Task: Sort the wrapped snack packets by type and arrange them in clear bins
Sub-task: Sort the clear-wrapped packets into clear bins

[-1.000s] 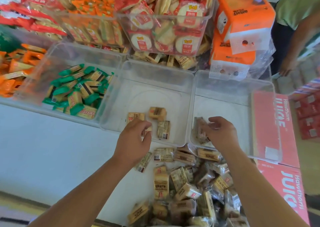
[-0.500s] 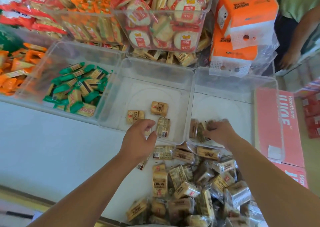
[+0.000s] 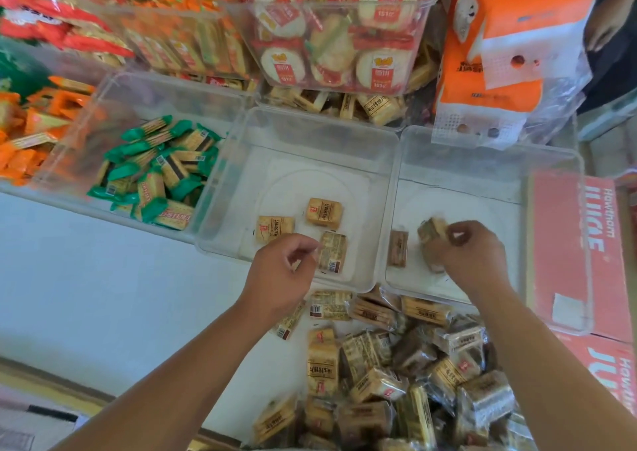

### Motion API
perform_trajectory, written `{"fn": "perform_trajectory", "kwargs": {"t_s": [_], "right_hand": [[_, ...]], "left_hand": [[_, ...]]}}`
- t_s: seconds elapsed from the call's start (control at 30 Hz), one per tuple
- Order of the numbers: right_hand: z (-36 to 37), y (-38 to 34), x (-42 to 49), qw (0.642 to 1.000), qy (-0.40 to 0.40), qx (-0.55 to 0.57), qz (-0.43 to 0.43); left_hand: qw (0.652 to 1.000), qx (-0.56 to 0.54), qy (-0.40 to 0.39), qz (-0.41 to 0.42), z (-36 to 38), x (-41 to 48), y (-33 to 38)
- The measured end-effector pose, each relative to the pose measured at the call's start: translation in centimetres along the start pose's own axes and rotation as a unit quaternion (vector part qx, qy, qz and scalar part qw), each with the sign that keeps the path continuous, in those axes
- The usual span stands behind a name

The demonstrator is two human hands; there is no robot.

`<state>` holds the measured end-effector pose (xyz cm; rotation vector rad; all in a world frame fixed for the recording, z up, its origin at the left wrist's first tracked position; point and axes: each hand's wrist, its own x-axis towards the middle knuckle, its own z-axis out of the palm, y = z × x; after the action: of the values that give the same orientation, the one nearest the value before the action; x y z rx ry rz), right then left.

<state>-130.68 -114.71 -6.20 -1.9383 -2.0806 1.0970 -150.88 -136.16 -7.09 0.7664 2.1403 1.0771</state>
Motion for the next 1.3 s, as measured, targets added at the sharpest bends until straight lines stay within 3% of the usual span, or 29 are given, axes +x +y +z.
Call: {"fn": "perform_trajectory", "kwargs": {"t_s": [0.1, 0.17, 0.23, 0.33, 0.43, 0.6, 0.67, 0.8, 0.93, 1.03, 1.2, 1.3], "right_hand": [[-1.0, -4.3, -2.7, 0.99, 0.073, 0.067, -0.104], [-0.1, -7.4, -4.5, 0.979, 0.039, 0.111, -0.165], [2.0, -9.5, -5.8, 0.972, -0.053, 0.103, -0.206], [6.4, -10.6, -6.1, 0.953, -0.157, -0.048, -0.253], [9.3, -10.2, -5.0, 0.932, -0.187, -0.203, -0.236], [10.7, -10.2, -4.1, 0.92, -0.205, -0.249, -0.223], [9.7, -10.2, -5.0, 0.933, -0.186, -0.203, -0.23], [6.5, -8.3, -9.7, 0.96, -0.106, 0.011, -0.258], [5.8, -3.9, -14.7, 0.965, -0.168, 0.087, -0.183], [6.8, 0.7, -16.0, 0.975, -0.148, 0.055, -0.159], [8.7, 4.7, -15.3, 0.961, -0.034, -0.075, -0.265], [9.5, 5.6, -14.4, 0.959, -0.028, -0.121, -0.255]], "left_hand": [[0.998, -0.007, 0.052, 0.022, -0.8, -0.3, -0.3], [0.997, -0.015, 0.076, 0.023, -1.5, -0.8, -0.2], [0.994, -0.034, 0.103, 0.011, -2.3, -1.7, 0.0], [0.986, -0.059, 0.152, -0.025, -3.9, -3.5, -0.8], [0.986, -0.046, 0.132, -0.09, -5.1, -5.4, -3.6], [0.985, -0.001, 0.04, -0.166, -4.8, -7.0, -8.4], [0.984, 0.041, 0.001, -0.172, -4.1, -6.9, -9.6], [0.975, 0.135, -0.077, -0.162, -1.9, -5.6, -11.2], [0.962, 0.212, -0.108, -0.133, 0.4, -4.3, -11.6], [0.964, 0.175, -0.092, -0.175, 1.0, -4.5, -12.2], [0.962, 0.11, -0.076, -0.237, -0.4, -6.9, -12.5], [0.957, 0.033, -0.061, -0.281, -1.7, -9.1, -12.4]]}}
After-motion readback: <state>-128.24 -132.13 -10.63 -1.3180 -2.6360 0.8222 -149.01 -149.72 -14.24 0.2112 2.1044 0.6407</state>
